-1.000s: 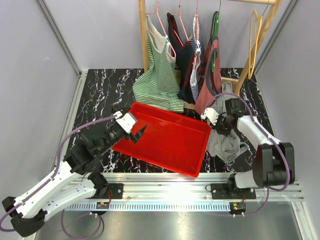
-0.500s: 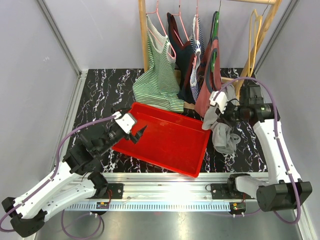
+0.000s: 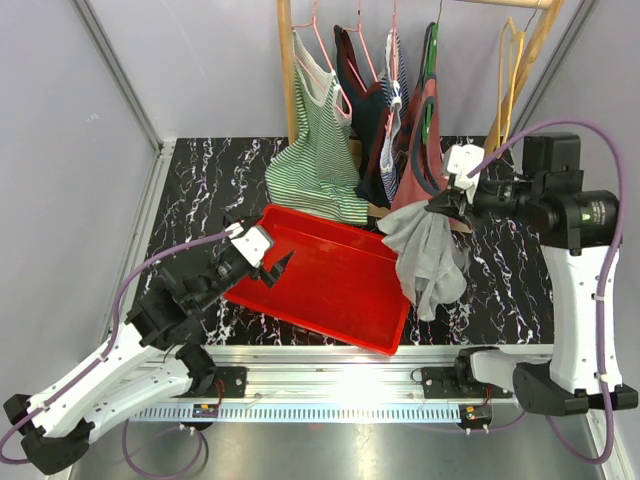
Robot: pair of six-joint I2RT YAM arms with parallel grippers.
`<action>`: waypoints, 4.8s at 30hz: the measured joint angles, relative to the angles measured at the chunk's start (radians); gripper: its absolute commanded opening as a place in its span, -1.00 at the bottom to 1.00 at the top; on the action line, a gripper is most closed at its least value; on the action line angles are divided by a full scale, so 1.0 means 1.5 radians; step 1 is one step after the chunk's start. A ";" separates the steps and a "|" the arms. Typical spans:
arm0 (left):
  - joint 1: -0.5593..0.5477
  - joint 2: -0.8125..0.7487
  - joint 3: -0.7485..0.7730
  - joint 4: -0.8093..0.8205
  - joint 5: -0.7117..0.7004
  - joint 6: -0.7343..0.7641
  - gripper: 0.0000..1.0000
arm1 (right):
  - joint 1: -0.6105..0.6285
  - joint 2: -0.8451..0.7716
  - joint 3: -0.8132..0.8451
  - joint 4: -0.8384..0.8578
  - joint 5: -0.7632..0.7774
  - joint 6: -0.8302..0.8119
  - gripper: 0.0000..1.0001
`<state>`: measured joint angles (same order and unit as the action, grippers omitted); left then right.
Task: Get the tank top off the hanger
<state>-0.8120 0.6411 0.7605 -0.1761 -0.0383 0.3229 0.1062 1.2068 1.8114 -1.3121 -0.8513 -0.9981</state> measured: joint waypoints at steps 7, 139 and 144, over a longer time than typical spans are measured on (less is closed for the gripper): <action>0.003 0.000 0.000 0.000 -0.001 0.000 0.98 | 0.027 0.077 0.153 -0.004 -0.093 0.043 -1.00; 0.006 0.365 0.542 -0.013 0.119 -0.354 0.87 | -0.023 -0.126 -0.576 0.439 0.226 0.310 0.96; -0.010 0.511 0.699 -0.031 0.129 -0.415 0.76 | -0.023 -0.126 -0.576 0.439 0.240 0.309 0.98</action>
<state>-0.8268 1.4071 1.8091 -0.2230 0.1555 -0.2996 0.0719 1.0183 0.9474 -0.6540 -0.4908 -0.5343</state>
